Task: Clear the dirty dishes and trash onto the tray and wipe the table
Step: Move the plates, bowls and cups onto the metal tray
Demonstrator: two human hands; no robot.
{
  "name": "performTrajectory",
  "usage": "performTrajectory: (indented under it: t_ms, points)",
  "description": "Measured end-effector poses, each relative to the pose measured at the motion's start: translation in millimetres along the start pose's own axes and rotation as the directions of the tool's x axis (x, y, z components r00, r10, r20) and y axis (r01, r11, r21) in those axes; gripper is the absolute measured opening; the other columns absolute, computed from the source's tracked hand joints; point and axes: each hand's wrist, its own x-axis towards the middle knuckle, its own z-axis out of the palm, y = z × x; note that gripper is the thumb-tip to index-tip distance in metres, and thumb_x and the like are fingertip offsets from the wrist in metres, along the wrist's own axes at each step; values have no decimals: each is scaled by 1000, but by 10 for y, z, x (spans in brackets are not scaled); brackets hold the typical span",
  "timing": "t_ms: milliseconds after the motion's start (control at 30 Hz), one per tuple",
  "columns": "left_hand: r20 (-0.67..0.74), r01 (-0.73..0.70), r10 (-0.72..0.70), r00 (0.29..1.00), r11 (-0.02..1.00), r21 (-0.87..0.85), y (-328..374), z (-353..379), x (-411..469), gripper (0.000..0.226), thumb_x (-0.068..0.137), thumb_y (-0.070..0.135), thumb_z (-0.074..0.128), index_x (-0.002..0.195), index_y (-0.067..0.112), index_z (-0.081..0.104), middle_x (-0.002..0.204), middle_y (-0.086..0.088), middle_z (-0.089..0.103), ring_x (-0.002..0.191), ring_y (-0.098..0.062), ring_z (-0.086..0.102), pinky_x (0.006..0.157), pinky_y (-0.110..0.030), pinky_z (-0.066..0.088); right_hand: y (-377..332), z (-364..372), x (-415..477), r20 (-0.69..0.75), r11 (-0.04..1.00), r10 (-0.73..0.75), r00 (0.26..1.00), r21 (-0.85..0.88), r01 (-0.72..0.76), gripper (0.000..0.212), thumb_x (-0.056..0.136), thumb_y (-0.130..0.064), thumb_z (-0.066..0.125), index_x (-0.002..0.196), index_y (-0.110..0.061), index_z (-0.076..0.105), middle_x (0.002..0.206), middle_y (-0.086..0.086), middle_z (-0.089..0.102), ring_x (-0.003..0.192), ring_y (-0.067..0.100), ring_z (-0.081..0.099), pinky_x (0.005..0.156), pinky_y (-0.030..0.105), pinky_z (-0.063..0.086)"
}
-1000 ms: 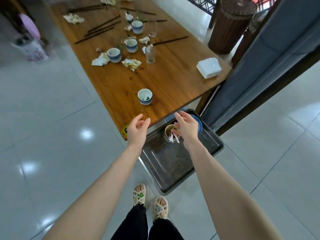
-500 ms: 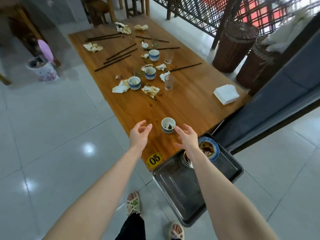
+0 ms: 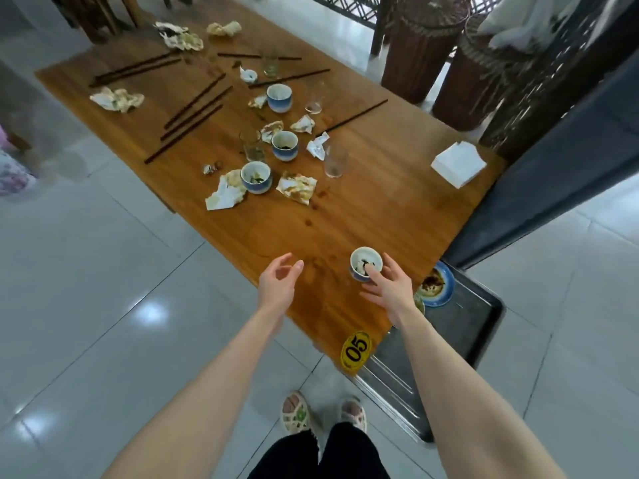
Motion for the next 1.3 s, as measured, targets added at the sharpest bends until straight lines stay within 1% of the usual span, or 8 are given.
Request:
performTrajectory:
  t_ms: [67, 133, 300, 633, 733, 833, 1033, 1300]
  points:
    - [5, 9, -9, 1000, 1000, -7, -3, -36, 96, 36, 91, 33, 64, 125, 25, 58, 105, 7, 58, 108, -17, 55, 90, -35, 52, 16, 51, 28, 1, 1000, -8, 1000, 19, 8, 71, 82, -21, 74, 144, -24, 39, 112, -1, 63, 76, 19, 73, 58, 26, 57]
    - [15, 14, -14, 1000, 1000, -11, -5, -72, 165, 36, 91, 33, 64, 126, 24, 58, 101, 10, 57, 106, -16, 55, 88, -34, 52, 39, 82, 48, -13, 999, -21, 1000, 35, 22, 67, 82, -18, 74, 142, -21, 44, 101, -6, 64, 76, 19, 73, 59, 26, 57]
    - [21, 25, -24, 999, 1000, -16, 28, -192, 352, 38, 92, 33, 63, 128, 23, 57, 110, 4, 57, 107, -15, 53, 82, -29, 49, -24, 271, 73, -19, 995, -52, 998, 84, 53, 62, 81, -15, 74, 138, -16, 49, 105, -4, 64, 79, 16, 73, 61, 25, 57]
    - [-28, 0, -1, 1000, 1000, -29, 388, -470, 990, 40, 92, 32, 63, 130, 22, 55, 109, 6, 55, 104, -13, 54, 71, -22, 50, -403, 1043, 371, 25, 991, -129, 991, 32, 128, 57, 84, -18, 72, 137, -19, 50, 116, 3, 63, 87, 22, 72, 73, 32, 60]
    - [-45, 3, -4, 999, 1000, -26, 534, -534, 1240, 43, 91, 32, 65, 131, 21, 54, 108, 4, 56, 104, -16, 56, 68, -21, 50, -496, 1222, 519, 29, 991, -132, 991, 24, 132, 58, 84, -19, 72, 137, -20, 50, 116, 3, 63, 82, 21, 73, 69, 30, 60]
    - [-37, 21, -21, 999, 1000, -13, 689, -555, 1455, 48, 91, 30, 64, 136, 19, 50, 111, 1, 57, 107, -19, 58, 73, -24, 52, -571, 1346, 638, 13, 993, -115, 993, 23, 115, 58, 83, -20, 72, 136, -20, 50, 112, 1, 63, 78, 18, 73, 63, 26, 58]
    - [-44, 68, -71, 997, 996, -60, 912, -553, 1871, 63, 90, 22, 67, 145, 18, 37, 135, -9, 51, 118, -25, 56, 92, -39, 53, -764, 1549, 870, -10, 996, -89, 996, 2, 90, 59, 82, -21, 73, 136, -22, 50, 102, -8, 63, 77, 15, 73, 61, 26, 58]
    - [53, 79, -79, 995, 997, -3, 936, -543, 2221, 75, 84, 19, 74, 147, 22, 33, 143, -7, 46, 125, -24, 49, 89, -37, 54, -870, 1678, 932, -82, 997, -79, 994, -6, 79, 59, 83, -22, 73, 137, -23, 50, 94, -15, 64, 76, 15, 73, 61, 23, 57]
